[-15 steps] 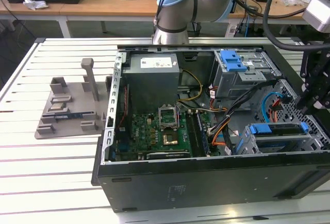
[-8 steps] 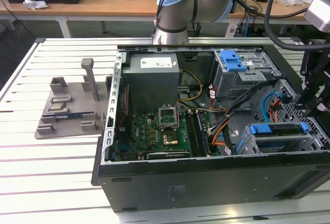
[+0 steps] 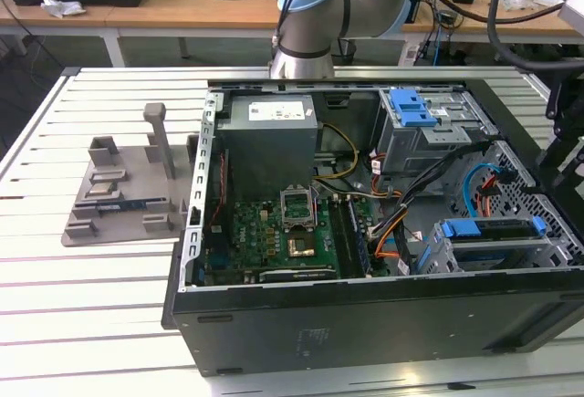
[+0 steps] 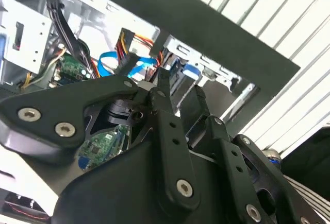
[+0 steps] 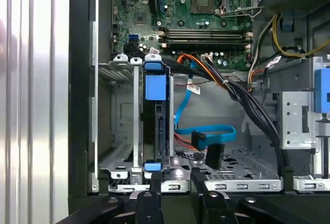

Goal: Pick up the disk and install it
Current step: 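Insert the first disk wire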

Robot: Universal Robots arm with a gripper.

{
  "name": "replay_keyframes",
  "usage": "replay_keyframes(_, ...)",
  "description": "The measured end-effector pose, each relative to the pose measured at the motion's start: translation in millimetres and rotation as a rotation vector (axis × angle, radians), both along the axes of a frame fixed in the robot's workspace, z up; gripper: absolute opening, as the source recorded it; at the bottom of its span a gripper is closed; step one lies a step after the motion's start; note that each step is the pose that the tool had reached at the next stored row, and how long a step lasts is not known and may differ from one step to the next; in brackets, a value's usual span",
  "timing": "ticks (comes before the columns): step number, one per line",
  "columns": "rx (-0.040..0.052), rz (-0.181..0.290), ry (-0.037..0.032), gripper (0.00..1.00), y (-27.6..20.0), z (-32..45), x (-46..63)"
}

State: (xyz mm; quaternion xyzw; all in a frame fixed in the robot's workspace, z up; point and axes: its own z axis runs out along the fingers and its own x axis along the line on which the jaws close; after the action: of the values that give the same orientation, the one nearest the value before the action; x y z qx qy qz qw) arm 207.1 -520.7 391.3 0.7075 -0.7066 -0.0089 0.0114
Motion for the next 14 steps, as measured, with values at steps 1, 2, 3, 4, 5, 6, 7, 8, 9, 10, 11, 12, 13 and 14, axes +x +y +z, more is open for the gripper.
replay_keyframes(1, -0.0004, 0.0, 0.0, 0.36, 3.0, 0.0, 2.4)
replay_keyframes(2, -0.0007, 0.0, 0.0, 0.36, 6.7, -0.1, 5.3)
replay_keyframes(3, -0.001, 0.0, 0.0, 0.36, 9.8, -0.2, 7.6)
replay_keyframes(4, -0.0013, 0.0, 0.0, 0.36, 13.8, -0.2, 10.6)
replay_keyframes(5, -0.0017, 0.0, 0.0, 0.36, 17.6, -0.3, 13.4)
replay_keyframes(6, -0.0019, 0.0, 0.0, 0.36, 19.9, -0.4, 14.9)
replay_keyframes(7, -0.0022, 0.0, 0.0, 0.36, 21.5, -0.4, 15.8)
replay_keyframes(8, -0.0025, 0.0, 0.0, 0.36, 23.8, -0.4, 17.1)
replay_keyframes(9, -0.0027, 0.0, -0.0001, 0.36, 25.5, -0.5, 18.0)
replay_keyframes(10, -0.006, 0.0, 0.0, 0.36, 33.1, -1.3, 19.1)
replay_keyframes(11, -0.0086, 0.0, 0.0, 0.36, 35.4, -2.2, 18.5)
replay_keyframes(12, -0.0128, 0.0, 0.0, 0.36, 36.6, -4.1, 11.9)
replay_keyframes(13, -0.0157, 0.0, 0.0, 0.36, 36.6, -5.5, 5.1)
replay_keyframes(14, -0.0181, 0.0, -0.0001, 0.36, 36.6, -6.0, 1.6)
